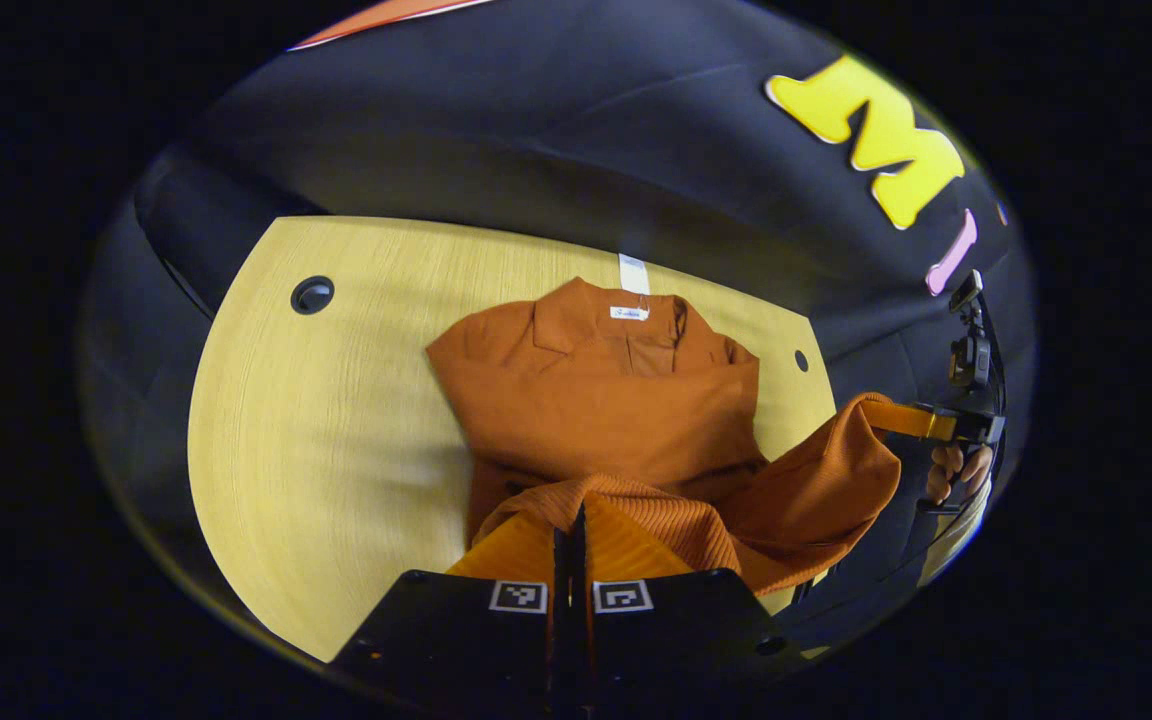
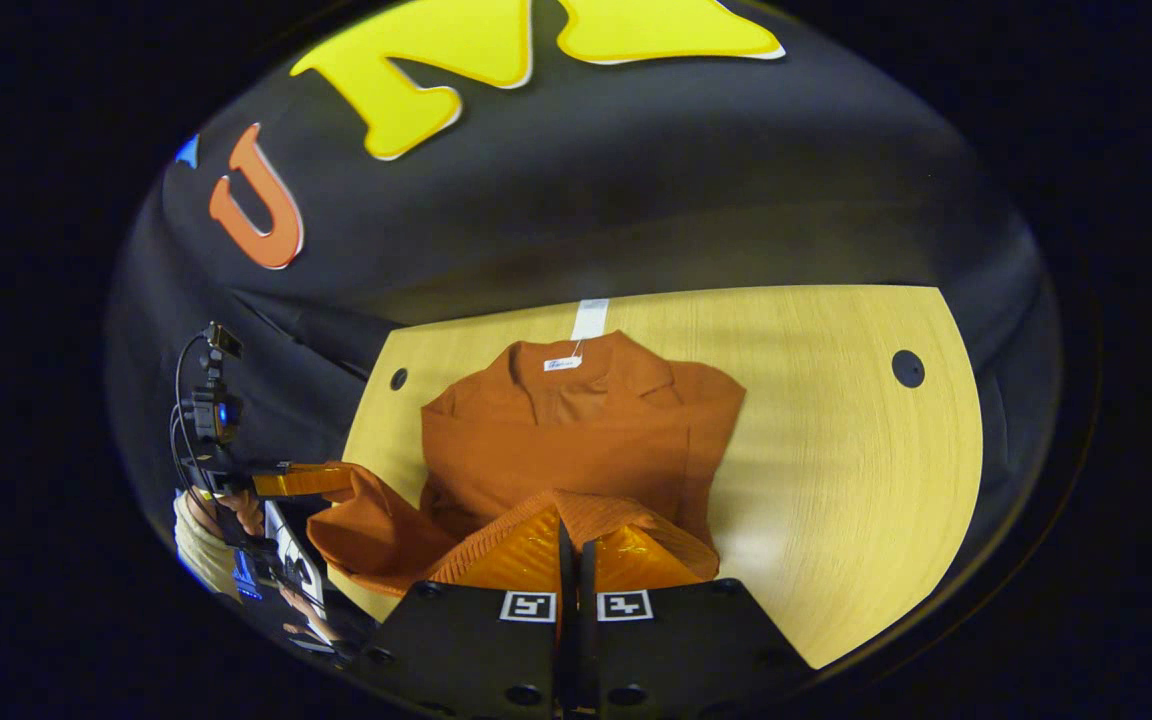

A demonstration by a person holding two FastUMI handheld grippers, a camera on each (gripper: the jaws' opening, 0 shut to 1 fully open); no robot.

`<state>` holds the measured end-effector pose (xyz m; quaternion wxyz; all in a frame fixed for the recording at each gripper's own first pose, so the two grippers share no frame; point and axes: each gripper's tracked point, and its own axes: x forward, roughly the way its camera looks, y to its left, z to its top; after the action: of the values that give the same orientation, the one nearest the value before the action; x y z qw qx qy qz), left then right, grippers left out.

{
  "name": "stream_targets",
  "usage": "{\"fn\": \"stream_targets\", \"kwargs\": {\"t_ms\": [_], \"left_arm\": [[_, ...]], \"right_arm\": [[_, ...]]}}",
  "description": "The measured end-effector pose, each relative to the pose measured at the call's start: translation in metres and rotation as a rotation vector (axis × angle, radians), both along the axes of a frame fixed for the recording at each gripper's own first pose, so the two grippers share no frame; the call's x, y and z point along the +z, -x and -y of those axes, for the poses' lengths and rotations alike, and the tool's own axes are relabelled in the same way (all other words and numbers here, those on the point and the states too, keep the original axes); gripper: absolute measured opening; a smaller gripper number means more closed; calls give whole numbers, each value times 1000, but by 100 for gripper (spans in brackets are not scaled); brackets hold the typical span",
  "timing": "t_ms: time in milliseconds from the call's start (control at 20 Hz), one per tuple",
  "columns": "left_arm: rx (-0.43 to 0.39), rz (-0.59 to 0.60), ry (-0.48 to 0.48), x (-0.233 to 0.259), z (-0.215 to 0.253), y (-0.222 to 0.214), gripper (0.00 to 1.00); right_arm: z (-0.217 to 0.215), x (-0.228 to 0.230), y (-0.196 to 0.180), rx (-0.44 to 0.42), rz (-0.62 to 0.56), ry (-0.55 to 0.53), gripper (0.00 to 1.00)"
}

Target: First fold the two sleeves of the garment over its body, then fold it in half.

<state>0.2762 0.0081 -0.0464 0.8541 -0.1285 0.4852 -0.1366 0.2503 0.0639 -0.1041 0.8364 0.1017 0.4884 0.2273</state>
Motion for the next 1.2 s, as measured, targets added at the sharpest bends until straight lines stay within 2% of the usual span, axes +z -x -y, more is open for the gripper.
{"fn": "stream_targets", "kwargs": {"t_ms": [150, 300, 400, 450, 500, 550, 700, 800, 850, 900, 950, 1000, 1050, 1150, 1200], "left_arm": [[-5, 38, -65, -14, -10, -54, 2], [3, 52, -55, -43, -3, -102, 3], [2, 32, -70, -73, -3, -118, 2], [7, 10, -60, -85, -2, -120, 2], [29, -1, -42, -93, -3, -124, 7], [54, 1, -19, -97, -6, -128, 2], [87, -5, 50, -109, -8, -132, 4], [85, -5, 84, -109, -14, -130, 5], [76, -3, 90, -109, -13, -131, 5], [70, -4, 86, -111, -12, -131, 13], [70, 0, 84, -112, -13, -132, 6], [63, -5, 87, -110, -8, -132, 8], [49, -1, 102, -109, -3, -133, 9], [21, 14, 166, -99, 11, -133, 10], [12, 24, 185, -99, 16, -135, 5]], "right_arm": [[-3, -18, -53, -54, 10, -5, 1], [1, -58, -108, -155, -26, -24, 0], [3, -93, -132, -208, -62, -29, 0], [8, -110, -135, -228, -89, -14, 1], [11, -119, -137, -244, -113, -11, 0], [10, -128, -138, -259, -131, -27, 2], [8, -126, -144, -324, -179, -148, 2], [4, -115, -146, -361, -205, -253, 10], [5, -114, -148, -386, -209, -281, 10], [6, -117, -149, -411, -223, -288, 15], [5, -120, -148, -428, -239, -288, 27], [2, -121, -148, -439, -247, -313, 18], [-1, -120, -148, -450, -266, -333, 27], [-7, -117, -149, -464, -271, -365, 28], [-11, -117, -150, -464, -269, -380, 28]]}}
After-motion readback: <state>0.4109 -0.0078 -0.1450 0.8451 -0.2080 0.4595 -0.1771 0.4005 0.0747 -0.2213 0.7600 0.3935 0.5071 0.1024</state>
